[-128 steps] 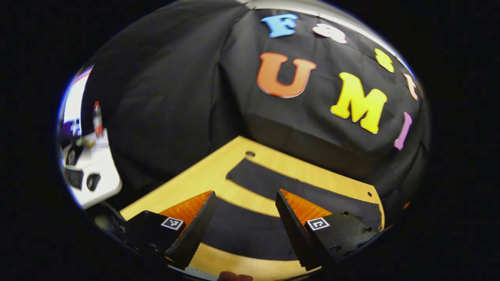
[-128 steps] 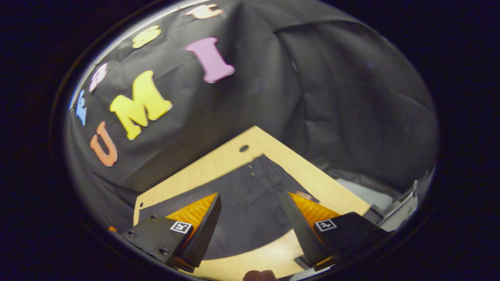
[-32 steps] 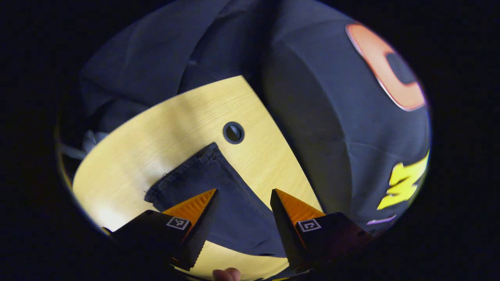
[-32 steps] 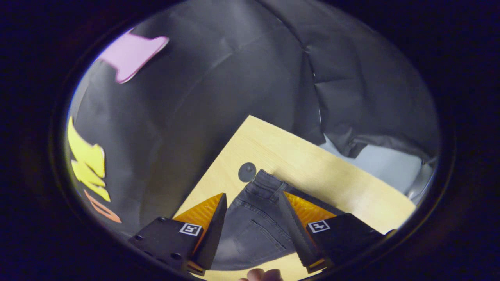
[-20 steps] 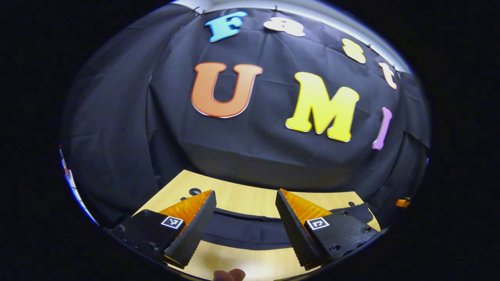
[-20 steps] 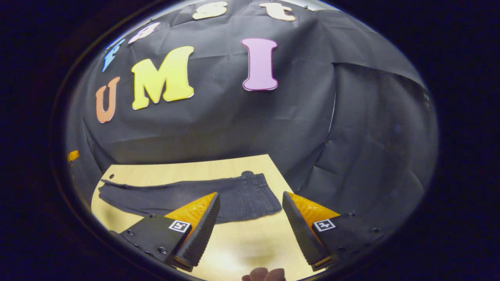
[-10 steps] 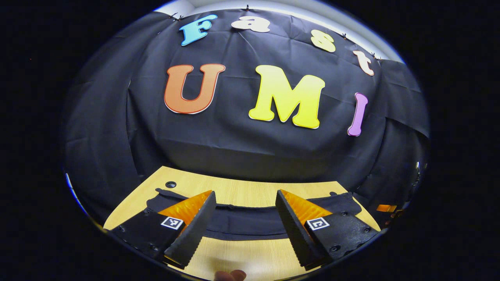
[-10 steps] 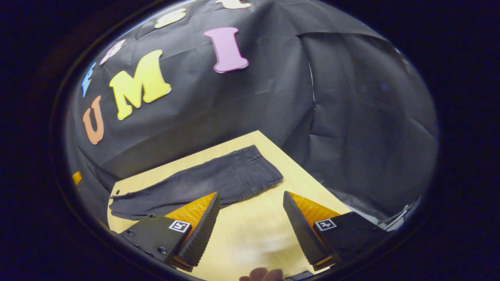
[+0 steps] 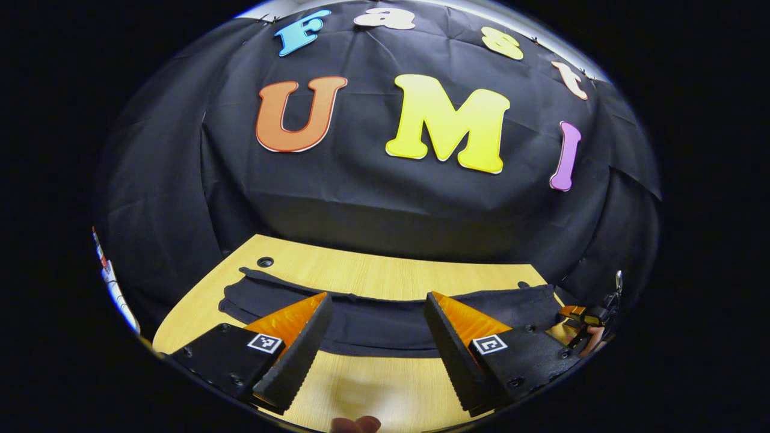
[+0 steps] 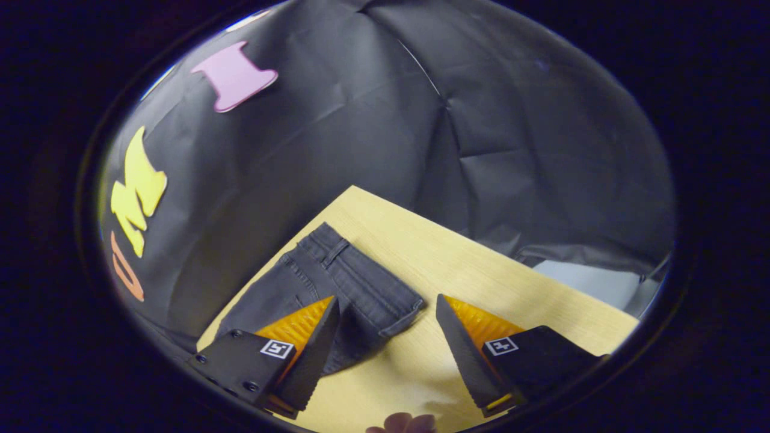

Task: Grasp the waist and the cuffs of the jeans and fold them to make the two legs overlap; first hold the waist and fold one-third of the jeans toward the cuffs, then hold the cuffs and fold the remaining one-third in the same direction to finish folding.

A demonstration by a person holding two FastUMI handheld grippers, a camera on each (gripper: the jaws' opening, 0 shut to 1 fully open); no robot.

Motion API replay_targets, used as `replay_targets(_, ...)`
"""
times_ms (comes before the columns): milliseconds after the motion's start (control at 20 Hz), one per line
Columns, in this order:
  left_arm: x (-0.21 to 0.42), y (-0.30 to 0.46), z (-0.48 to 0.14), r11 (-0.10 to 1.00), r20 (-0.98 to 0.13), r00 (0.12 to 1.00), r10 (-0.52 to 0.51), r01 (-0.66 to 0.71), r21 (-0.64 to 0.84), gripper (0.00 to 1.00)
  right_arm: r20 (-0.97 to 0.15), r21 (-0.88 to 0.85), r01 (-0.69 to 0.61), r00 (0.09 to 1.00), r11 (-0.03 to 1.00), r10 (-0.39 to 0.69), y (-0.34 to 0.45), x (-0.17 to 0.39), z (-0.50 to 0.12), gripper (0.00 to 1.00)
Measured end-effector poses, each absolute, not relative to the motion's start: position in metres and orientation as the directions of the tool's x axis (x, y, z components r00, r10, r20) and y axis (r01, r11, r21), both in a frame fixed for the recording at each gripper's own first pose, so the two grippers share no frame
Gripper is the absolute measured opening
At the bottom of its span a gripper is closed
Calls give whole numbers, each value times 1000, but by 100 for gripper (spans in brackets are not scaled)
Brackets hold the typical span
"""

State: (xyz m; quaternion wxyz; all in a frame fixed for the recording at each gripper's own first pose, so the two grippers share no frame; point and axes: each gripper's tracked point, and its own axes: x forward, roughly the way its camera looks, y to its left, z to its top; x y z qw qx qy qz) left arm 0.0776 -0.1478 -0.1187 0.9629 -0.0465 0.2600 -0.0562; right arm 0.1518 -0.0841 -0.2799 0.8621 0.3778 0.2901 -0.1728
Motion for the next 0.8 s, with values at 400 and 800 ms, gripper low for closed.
replay_targets(400,84,-145,-125,991,-510,851,-125,81,-107,99,-646,290,429,748,856,-156,-65,178,-286,78)
replay_targets(800,85,-99,-126,990,-503,860,-81,11,-141,99,-673,359,491,726,794,-145,-54,181,-263,9)
